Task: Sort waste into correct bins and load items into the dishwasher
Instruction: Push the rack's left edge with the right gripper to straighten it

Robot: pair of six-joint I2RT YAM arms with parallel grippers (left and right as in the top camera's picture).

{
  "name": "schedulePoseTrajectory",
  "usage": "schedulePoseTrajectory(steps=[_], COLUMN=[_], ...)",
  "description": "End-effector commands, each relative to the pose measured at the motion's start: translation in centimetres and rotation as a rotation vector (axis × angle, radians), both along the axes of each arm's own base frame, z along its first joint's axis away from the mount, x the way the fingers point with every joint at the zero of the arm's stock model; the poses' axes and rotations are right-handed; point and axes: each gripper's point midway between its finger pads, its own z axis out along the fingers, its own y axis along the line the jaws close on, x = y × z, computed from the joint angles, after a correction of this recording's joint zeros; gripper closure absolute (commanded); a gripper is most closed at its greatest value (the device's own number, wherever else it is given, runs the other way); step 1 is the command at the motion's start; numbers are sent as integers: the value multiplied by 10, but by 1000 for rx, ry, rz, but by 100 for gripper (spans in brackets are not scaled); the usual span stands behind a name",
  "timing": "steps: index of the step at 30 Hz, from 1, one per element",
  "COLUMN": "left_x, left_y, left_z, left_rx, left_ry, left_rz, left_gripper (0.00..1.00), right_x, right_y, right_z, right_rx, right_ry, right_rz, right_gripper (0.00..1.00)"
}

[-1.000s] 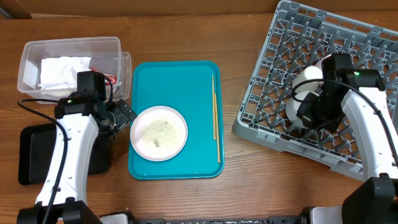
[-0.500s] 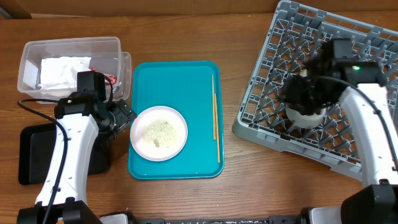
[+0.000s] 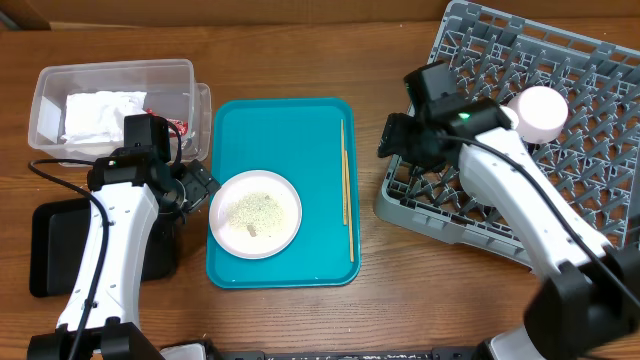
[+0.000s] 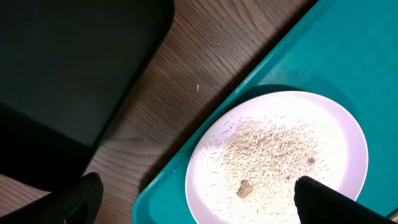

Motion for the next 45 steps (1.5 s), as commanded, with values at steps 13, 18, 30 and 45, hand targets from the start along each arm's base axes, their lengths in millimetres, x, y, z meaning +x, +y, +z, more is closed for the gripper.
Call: schedulePoseTrajectory(steps=[13, 18, 30, 45], left_x=[-1, -1, -1, -1], left_y=[1, 1, 1, 1], left_z=[1, 1, 1, 1], left_rx=[-4, -4, -4, -4], left_ry=[-1, -1, -1, -1], left_rz=[17, 17, 17, 17], left_gripper=[0, 0, 0, 0], right_x=[-18, -39, -109, -137], right_y=[-3, -6, -24, -32], right_z=[-46, -60, -61, -52], right_rx=[-62, -96, -212, -260], right_ry=[194, 268, 528, 634], right_rz=[-22, -8, 48, 112], right_gripper=[60, 83, 92, 83])
